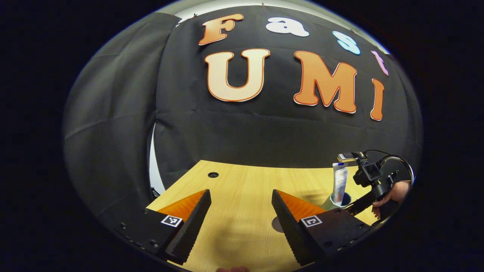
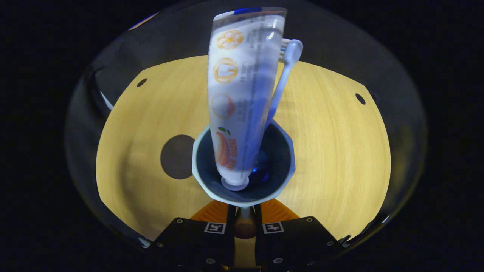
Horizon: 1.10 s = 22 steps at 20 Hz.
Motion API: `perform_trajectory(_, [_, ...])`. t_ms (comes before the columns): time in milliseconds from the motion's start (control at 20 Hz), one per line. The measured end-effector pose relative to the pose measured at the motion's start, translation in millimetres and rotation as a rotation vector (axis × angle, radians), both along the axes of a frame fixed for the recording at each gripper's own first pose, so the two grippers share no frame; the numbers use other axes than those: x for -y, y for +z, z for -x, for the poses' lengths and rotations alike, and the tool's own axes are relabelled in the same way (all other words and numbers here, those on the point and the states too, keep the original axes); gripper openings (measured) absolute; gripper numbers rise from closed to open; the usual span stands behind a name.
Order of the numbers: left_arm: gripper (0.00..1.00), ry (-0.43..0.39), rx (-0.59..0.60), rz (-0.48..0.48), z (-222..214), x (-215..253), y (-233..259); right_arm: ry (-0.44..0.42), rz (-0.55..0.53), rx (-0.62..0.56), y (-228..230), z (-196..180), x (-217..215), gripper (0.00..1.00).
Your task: Put the toothbrush and toothpaste on the desktop into the cup, then pick up the cup and place it on the coaster on the desktop.
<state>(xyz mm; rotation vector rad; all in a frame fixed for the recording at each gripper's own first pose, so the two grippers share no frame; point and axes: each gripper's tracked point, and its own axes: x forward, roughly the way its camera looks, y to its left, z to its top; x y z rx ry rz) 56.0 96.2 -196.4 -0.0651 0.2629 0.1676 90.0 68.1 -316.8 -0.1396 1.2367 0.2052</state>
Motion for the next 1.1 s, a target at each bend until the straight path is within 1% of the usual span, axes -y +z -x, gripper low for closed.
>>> perform_trajectory(200, [0.97,0.056,-0.004,-0.005,19.5,-29.3,-0.1,0.091,-0.016,-0.006,0.6,-1.0,-52.2,0.21])
perform_trajectory(250, [0.97,0.069,-0.007,-0.007,24.9,-36.3,-0.9,0.11,-0.017,-0.007,-0.5,-1.3,-63.4,0.17])
perform_trajectory(300, [0.97,0.082,-0.01,-0.01,29.7,-42.8,-2.6,0.126,-0.017,-0.007,-1.0,-0.2,-72.6,0.2])
perform_trajectory(400, [0.97,0.106,-0.012,-0.009,34.9,-54.9,-3.3,0.153,-0.012,-0.012,-3.4,0.9,-85.8,0.21])
perform_trajectory(550, [0.97,0.134,-0.016,-0.011,40.7,-70.5,-6.7,0.169,-0.01,-0.025,-4.5,4.1,-101.5,0.21])
perform_trajectory(750, [0.98,0.149,-0.025,-0.012,42.5,-77.4,-9.4,0.166,-0.002,-0.045,-15.0,3.6,-104.1,0.2])
perform_trajectory(800, [0.97,0.149,-0.024,-0.015,42.2,-77.9,-9.9,0.166,0.005,-0.069,-17.2,9.4,-104.6,0.22])
perform_trajectory(850, [0.98,0.15,-0.023,-0.017,42.4,-78.5,-8.5,0.165,0.001,-0.051,-14.8,5.9,-105.9,0.22])
perform_trajectory(900, [0.97,0.15,-0.021,-0.014,42.3,-78.7,-10.2,0.168,0.01,-0.054,-15.4,4.9,-105.4,0.25])
perform_trajectory(1050, [0.98,0.139,-0.022,-0.01,42.1,-76.7,-8.4,0.145,-0.007,-0.052,-12.6,6.2,-105.2,0.3])
perform_trajectory(1100, [0.98,0.131,-0.02,-0.012,41.5,-75.2,-9.3,0.136,-0.013,-0.05,-12.6,6.7,-103.5,0.39])
